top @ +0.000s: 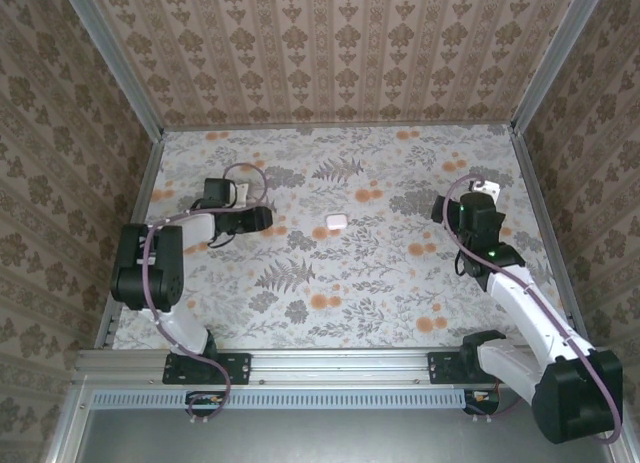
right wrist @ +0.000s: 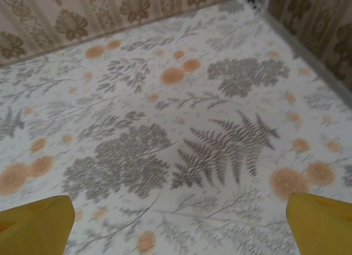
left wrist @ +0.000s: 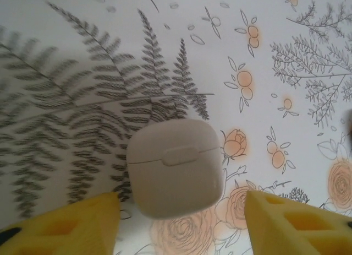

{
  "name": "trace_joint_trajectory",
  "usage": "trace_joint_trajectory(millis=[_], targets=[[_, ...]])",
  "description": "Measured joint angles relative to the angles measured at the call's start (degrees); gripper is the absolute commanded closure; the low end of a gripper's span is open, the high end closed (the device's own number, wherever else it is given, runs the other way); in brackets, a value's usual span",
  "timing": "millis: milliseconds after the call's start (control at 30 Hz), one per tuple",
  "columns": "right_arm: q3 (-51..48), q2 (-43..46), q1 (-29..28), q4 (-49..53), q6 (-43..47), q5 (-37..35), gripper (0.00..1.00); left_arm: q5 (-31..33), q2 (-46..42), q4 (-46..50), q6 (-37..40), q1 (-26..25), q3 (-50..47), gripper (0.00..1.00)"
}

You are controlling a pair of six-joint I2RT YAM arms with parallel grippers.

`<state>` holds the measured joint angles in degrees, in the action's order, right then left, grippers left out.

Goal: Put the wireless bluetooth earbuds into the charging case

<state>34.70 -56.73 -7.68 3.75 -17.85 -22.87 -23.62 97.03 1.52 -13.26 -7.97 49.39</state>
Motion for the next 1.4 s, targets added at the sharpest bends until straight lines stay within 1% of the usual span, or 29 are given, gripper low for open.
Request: trace_joint_trajectory(millis=[67, 167, 333, 400, 500, 633, 767, 933, 1033, 1133, 1300, 1400], targets=[[-3.4, -1.0, 0.7, -6.2, 3.3, -1.6, 0.0, 1.2, -2.1, 2.1, 0.7, 0.8, 1.0, 0.0], [-6.9, -4.4, 2.6, -13.0, 6.9, -2.7, 0.0, 3.8, -5.6, 4.2, 2.2, 1.3, 3.0, 0.0], [-7.5, -10.3, 6.0, -21.4, 9.2, -1.8, 0.0, 10.8, -11.6, 4.0, 8.3, 1.3, 5.1, 0.0], [-8.9, -11.8, 6.5, -26.3, 9.4, -0.6, 0.0, 14.6, -13.8, 0.8, 11.6, 1.3, 3.4, 0.0], [-11.3, -13.9, 6.8, -32.3, 9.8, 0.9, 0.0, 20.1, -15.7, -5.3, 16.6, 1.4, -1.6, 0.0], [-13.2, -17.4, 6.8, -39.2, 10.2, 3.3, 0.0, 23.8, -15.4, -14.0, 18.3, 3.1, -10.1, 0.0], [-13.5, -21.8, 6.8, -45.4, 10.4, 5.9, 0.0, 25.6, -15.3, -20.3, 18.2, 4.7, -15.3, 0.0], [-14.5, -28.2, 6.8, -52.6, 11.3, 9.0, 0.0, 25.7, -14.9, -36.8, 18.2, 4.7, -25.3, 0.0], [-14.4, -30.7, 6.7, -53.3, 12.0, 10.1, 0.0, 25.9, -11.0, -46.2, 18.3, 4.7, -30.0, 0.0], [-14.2, -30.8, 6.6, -53.5, 12.4, 10.4, 0.0, 26.0, -8.6, -47.8, 18.2, 4.7, -30.0, 0.0], [-13.4, -30.8, 6.4, -53.4, 13.7, 12.3, 0.0, 25.8, -8.6, -48.7, 17.5, 6.6, -26.9, 0.0], [-12.9, -30.8, 6.3, -53.3, 14.1, 13.3, 0.0, 25.8, -8.6, -49.0, 17.4, 6.8, -26.6, 0.0]])
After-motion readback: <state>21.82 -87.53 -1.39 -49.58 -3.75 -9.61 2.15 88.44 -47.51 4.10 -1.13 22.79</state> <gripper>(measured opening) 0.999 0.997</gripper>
